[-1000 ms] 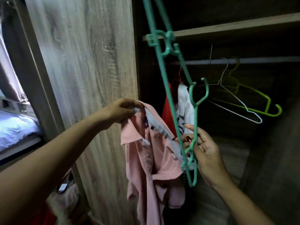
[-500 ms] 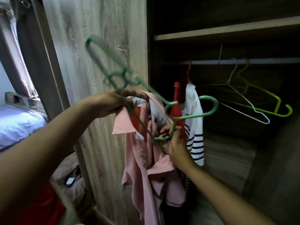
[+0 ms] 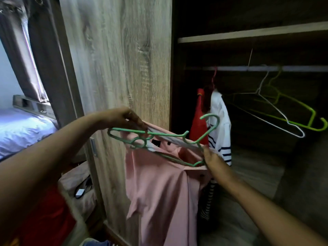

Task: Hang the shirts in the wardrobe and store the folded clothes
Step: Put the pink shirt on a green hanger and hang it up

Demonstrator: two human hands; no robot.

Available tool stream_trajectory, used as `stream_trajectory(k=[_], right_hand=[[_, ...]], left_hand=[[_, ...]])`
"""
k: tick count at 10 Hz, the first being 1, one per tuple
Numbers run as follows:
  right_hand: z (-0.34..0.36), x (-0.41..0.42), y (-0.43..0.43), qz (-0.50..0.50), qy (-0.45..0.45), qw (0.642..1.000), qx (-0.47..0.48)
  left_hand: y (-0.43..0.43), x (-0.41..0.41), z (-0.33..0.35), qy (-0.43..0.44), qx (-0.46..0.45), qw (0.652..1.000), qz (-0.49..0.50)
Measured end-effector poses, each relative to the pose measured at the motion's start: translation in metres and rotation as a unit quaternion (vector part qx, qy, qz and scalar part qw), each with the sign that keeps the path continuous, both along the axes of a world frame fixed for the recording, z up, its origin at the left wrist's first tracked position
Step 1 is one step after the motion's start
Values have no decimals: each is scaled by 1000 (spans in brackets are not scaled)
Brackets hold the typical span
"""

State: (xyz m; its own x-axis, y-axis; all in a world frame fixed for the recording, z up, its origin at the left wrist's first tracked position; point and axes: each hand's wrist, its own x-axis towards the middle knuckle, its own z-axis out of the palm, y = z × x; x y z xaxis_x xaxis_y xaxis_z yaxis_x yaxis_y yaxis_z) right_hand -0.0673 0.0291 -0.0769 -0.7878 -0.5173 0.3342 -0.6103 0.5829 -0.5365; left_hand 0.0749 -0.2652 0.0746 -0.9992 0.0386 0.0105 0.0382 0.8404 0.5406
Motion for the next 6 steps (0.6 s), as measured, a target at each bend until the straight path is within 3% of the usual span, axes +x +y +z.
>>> stream_trajectory(k=[1, 3, 5, 6], right_hand=[[-11, -11, 9, -21, 114, 988, 106], [-18, -3, 18, -49, 143, 988, 37], [-28, -6, 18, -17, 133, 991, 11], [-31, -6, 21, 45, 48, 998, 1]], left_hand=[[-14, 1, -9, -15, 35, 999, 36], [-2, -8, -16, -44, 103, 994, 19], [0, -17, -16, -44, 88, 994, 54], [0, -20, -18, -31, 98, 991, 86]])
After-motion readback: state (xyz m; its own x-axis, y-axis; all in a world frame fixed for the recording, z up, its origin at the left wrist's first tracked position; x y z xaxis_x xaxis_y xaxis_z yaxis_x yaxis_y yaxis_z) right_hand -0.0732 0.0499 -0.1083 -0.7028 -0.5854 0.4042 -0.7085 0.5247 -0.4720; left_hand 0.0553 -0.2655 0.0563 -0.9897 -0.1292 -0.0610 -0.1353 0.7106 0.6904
